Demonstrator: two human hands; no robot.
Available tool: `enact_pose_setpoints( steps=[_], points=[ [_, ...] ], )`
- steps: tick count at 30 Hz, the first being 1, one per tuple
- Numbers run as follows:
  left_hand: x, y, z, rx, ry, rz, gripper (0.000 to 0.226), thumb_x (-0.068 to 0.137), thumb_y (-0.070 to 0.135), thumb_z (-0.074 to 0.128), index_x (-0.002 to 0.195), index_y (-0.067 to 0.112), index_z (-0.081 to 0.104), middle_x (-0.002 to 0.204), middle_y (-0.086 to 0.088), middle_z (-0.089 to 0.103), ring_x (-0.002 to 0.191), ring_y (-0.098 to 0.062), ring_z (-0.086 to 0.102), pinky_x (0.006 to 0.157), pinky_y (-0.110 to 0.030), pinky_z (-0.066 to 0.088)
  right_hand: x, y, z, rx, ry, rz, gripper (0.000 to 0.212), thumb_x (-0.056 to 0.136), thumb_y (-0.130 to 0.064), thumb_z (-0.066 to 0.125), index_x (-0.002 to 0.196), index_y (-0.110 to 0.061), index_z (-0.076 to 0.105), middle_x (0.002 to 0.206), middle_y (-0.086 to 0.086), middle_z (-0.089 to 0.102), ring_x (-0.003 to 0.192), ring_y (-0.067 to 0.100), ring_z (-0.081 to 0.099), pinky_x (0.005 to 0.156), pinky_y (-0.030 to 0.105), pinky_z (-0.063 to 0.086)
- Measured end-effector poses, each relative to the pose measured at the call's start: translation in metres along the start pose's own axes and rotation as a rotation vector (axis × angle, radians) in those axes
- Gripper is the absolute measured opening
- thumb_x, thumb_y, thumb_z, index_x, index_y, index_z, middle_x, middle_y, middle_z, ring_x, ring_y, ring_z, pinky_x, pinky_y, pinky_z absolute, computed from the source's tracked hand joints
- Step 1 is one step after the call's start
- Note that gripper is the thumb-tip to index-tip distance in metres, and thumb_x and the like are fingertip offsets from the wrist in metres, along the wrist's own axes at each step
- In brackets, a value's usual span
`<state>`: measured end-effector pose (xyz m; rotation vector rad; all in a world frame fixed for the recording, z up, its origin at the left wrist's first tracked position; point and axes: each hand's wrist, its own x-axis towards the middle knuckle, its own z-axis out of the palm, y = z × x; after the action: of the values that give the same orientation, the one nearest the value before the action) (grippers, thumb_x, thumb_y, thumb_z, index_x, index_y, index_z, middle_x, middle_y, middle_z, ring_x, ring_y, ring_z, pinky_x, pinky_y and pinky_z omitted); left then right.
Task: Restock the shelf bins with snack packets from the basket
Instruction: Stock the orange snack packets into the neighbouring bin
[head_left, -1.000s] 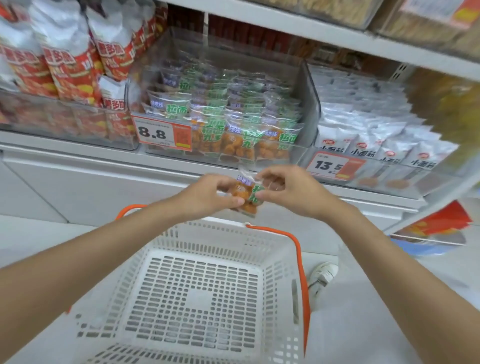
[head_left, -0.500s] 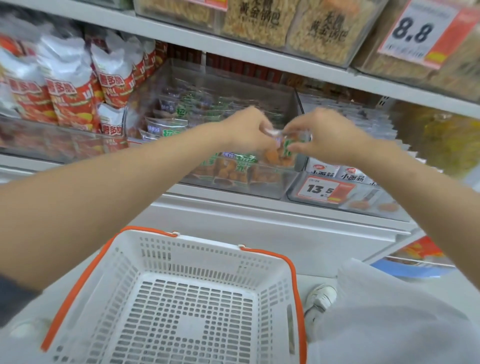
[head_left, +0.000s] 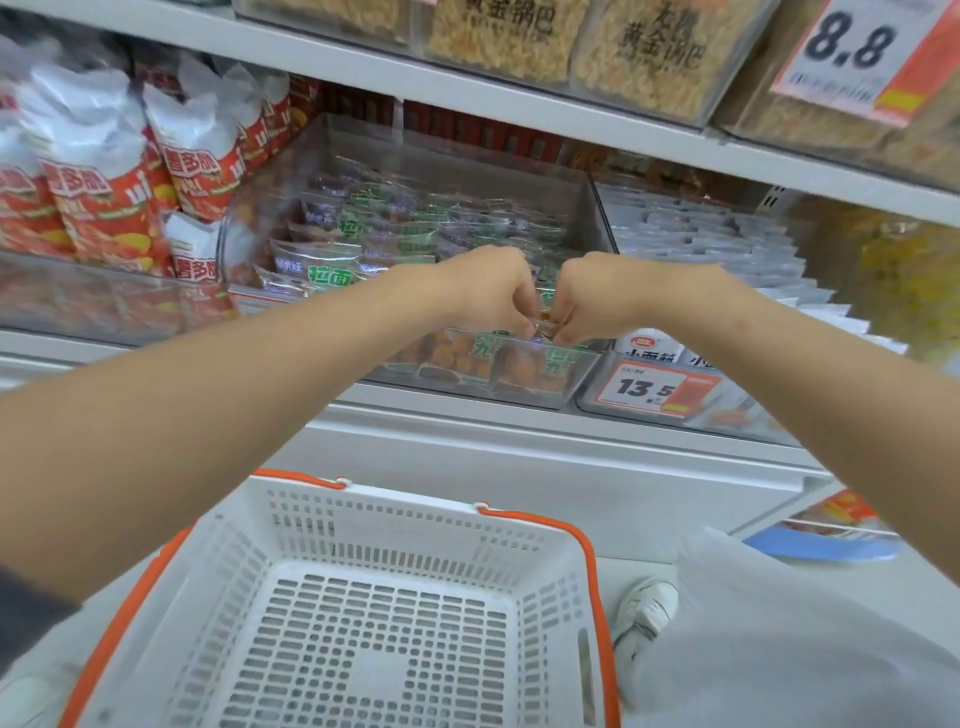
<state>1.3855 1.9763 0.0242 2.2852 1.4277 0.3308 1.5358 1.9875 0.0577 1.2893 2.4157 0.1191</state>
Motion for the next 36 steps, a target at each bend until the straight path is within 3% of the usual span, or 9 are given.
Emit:
enact_pose_setpoints(
  steps=[4,7,10,16,20,26,29,32,36],
  points=[
    [-0.006,-0.004,0.000,-0.065,0.061,0.023,0.024,0.086,0.028,0.072,0.107,0.016,0.075,0.103,0.005,0.071,0.076,0.002,0.058,0.069,-0.012,0.047,-0.001,0.004,-0.001,0.078,0.024,0.005,0.021,0.083,-0.031,0.072,0.096,-0.016,0.075,0.076,-0.002,0.067,0.068,0.017,0.054,0.061,0.026,0.043],
    [-0.019,-0.014,-0.008,-0.003,0.127,0.027,0.037,0.083,0.043,0.072,0.116,0.027,0.069,0.111,0.010,0.065,0.088,-0.003,0.055,0.076,-0.020,0.045,-0.007,0.010,-0.001,0.204,0.128,0.010,0.050,0.078,-0.036,0.079,0.120,-0.018,0.060,0.109,0.002,0.063,0.095,0.021,0.058,0.079,0.033,0.048],
    [-0.033,-0.029,-0.014,0.115,0.118,-0.017,0.034,0.083,0.037,0.073,0.116,0.029,0.068,0.115,0.009,0.065,0.102,-0.010,0.059,0.092,-0.035,0.049,-0.008,0.010,0.000,0.211,0.140,-0.004,0.077,0.079,-0.040,0.078,0.144,-0.020,0.041,0.138,0.004,0.049,0.121,0.025,0.051,0.099,0.037,0.044],
    [-0.041,-0.044,-0.015,0.080,0.138,-0.066,0.028,0.083,0.027,0.076,0.109,0.020,0.073,0.105,0.007,0.071,0.092,-0.006,0.062,0.087,-0.027,0.050,0.005,0.003,-0.002,0.143,0.022,0.037,0.050,0.086,-0.037,0.073,0.130,-0.017,0.062,0.123,0.006,0.064,0.109,0.026,0.058,0.081,0.032,0.045],
    [-0.037,-0.047,-0.011,0.076,0.161,-0.066,0.026,0.083,0.028,0.076,0.108,0.022,0.073,0.105,0.008,0.071,0.092,-0.007,0.061,0.091,-0.034,0.052,0.013,0.000,-0.002,0.074,0.002,0.040,0.042,0.085,-0.033,0.074,0.122,-0.015,0.067,0.105,0.003,0.068,0.098,0.027,0.061,0.076,0.031,0.047],
    [-0.040,-0.047,-0.008,0.021,0.167,-0.089,0.025,0.085,0.029,0.073,0.109,0.022,0.072,0.109,0.007,0.070,0.093,-0.006,0.061,0.094,-0.034,0.051,0.013,0.000,0.006,0.068,0.033,0.080,0.040,0.086,-0.032,0.072,0.119,-0.010,0.067,0.112,0.009,0.068,0.100,0.030,0.062,0.078,0.034,0.051],
    [-0.048,-0.040,-0.007,0.006,0.228,-0.110,0.021,0.089,0.032,0.067,0.109,0.025,0.070,0.115,0.006,0.068,0.103,-0.011,0.061,0.097,-0.041,0.049,0.002,0.000,0.010,0.201,0.114,0.113,0.047,0.089,-0.032,0.066,0.126,-0.004,0.060,0.122,0.016,0.063,0.108,0.033,0.059,0.089,0.042,0.051],
    [-0.062,-0.036,0.001,0.170,0.380,-0.136,0.030,0.094,0.035,0.059,0.122,0.027,0.063,0.133,0.004,0.059,0.126,-0.020,0.049,0.108,-0.051,0.035,-0.008,-0.019,0.028,0.311,0.376,0.085,0.055,0.097,-0.030,0.054,0.144,-0.005,0.041,0.142,0.017,0.047,0.131,0.035,0.043,0.108,0.045,0.037],
    [-0.097,-0.027,0.025,0.352,0.393,-0.190,0.053,0.101,0.037,0.043,0.151,0.027,0.029,0.159,0.002,0.023,0.148,-0.018,0.016,0.118,-0.047,0.015,-0.030,-0.061,0.075,0.318,0.521,0.067,0.073,0.097,-0.036,0.049,0.154,-0.008,0.014,0.161,0.012,0.016,0.149,0.029,0.013,0.119,0.047,0.016]
  ],
)
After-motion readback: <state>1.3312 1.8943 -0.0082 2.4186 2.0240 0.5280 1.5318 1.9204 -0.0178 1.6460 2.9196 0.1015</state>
